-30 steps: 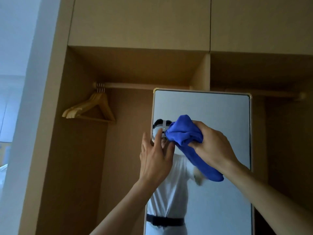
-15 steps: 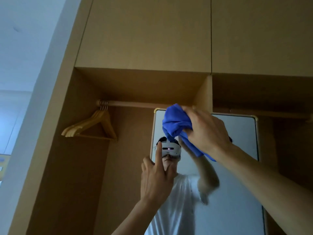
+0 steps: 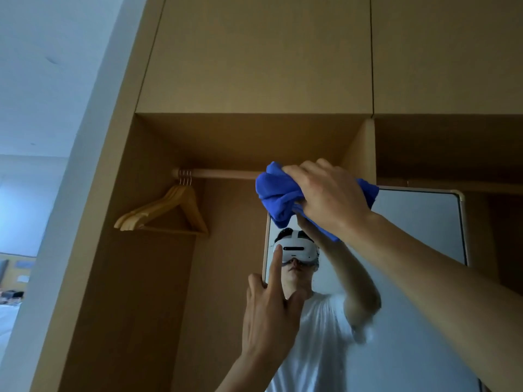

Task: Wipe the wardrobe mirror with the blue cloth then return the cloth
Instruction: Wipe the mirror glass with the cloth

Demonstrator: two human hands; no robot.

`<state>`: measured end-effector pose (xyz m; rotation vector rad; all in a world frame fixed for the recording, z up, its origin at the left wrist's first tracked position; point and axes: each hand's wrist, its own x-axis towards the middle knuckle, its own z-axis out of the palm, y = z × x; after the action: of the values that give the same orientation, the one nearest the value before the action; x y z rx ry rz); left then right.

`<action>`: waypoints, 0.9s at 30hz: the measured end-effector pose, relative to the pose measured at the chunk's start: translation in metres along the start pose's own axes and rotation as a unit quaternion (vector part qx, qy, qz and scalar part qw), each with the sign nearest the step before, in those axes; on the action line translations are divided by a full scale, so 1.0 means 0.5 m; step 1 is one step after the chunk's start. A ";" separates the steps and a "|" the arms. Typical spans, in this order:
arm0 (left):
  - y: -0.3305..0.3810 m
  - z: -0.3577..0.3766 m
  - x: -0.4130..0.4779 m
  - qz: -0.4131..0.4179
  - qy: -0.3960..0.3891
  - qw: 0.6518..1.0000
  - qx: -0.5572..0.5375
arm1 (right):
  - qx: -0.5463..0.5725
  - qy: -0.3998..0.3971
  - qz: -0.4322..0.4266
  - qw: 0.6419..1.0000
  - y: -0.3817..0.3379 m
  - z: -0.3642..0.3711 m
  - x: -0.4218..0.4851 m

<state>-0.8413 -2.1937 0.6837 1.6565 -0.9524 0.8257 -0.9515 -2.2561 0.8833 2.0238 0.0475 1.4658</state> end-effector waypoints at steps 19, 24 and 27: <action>-0.031 0.000 -0.056 0.019 -0.016 0.999 -0.043 | -0.023 -0.026 -0.052 0.998 -0.054 0.030 -0.112; -0.032 -0.011 -0.061 0.016 -0.019 0.998 -0.054 | -0.041 0.027 0.035 0.998 0.001 0.000 -0.020; -0.029 -0.016 -0.065 0.014 -0.018 0.998 -0.056 | -0.030 0.020 0.035 0.999 0.006 -0.001 -0.017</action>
<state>-0.8441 -2.1768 0.6514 1.5684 -1.0308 0.7499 -0.9563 -2.2615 0.8778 1.9661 -0.0503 1.5322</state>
